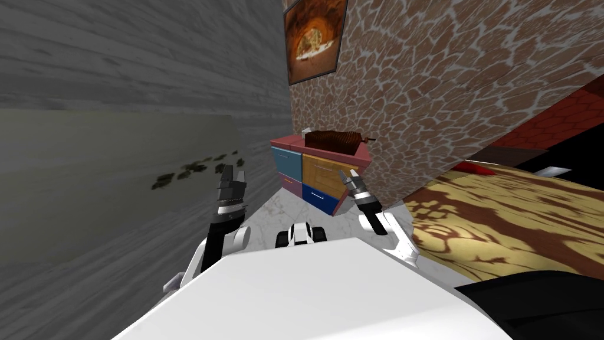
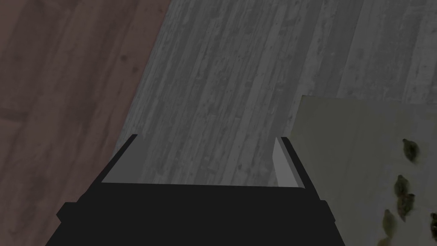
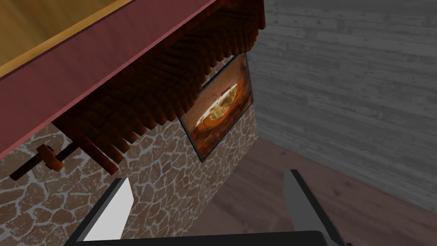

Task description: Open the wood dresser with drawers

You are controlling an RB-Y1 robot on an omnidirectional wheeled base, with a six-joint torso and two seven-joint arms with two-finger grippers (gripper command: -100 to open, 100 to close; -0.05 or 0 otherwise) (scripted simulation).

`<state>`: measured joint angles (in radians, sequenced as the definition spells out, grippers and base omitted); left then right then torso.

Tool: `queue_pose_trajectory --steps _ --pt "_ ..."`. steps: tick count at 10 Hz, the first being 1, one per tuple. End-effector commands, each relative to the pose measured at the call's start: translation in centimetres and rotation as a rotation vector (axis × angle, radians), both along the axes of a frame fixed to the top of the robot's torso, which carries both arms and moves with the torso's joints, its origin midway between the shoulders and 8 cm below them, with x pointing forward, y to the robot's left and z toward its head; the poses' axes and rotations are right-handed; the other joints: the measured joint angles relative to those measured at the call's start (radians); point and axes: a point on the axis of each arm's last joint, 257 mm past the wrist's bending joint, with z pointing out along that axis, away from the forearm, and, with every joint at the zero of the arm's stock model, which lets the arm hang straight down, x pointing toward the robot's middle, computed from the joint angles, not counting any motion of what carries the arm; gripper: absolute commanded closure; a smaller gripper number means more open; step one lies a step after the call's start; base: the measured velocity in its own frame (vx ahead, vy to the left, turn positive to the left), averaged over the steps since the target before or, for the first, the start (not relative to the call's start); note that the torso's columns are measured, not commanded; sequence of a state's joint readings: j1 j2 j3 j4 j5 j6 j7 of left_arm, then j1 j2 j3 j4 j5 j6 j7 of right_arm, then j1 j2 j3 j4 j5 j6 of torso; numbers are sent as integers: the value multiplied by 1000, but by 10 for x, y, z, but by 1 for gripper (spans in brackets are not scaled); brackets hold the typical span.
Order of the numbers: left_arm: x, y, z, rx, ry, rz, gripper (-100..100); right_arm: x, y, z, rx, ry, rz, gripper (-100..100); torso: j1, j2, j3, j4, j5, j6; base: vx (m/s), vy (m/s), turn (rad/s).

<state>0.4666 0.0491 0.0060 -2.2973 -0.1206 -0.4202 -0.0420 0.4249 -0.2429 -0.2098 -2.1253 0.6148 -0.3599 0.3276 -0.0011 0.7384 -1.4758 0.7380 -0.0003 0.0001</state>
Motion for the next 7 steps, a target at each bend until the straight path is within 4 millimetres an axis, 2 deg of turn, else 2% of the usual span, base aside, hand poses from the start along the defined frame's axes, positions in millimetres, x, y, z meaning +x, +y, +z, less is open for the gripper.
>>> queue_pose_trajectory --steps 1,6,7 --pt "0 0 0 0 0 0 0 5 -9 -9 -116 13 -56 -100 2 -2 -1 0 1 0 113 129 -84" --pt "0 0 0 0 0 0 0 17 -37 -30 -376 53 -189 -100 -1 1 1 0 0 0 109 123 -149" --pt "0 0 0 0 0 0 0 17 -37 -32 -396 56 -192 -100 2 0 0 0 0 0 81 118 -55"
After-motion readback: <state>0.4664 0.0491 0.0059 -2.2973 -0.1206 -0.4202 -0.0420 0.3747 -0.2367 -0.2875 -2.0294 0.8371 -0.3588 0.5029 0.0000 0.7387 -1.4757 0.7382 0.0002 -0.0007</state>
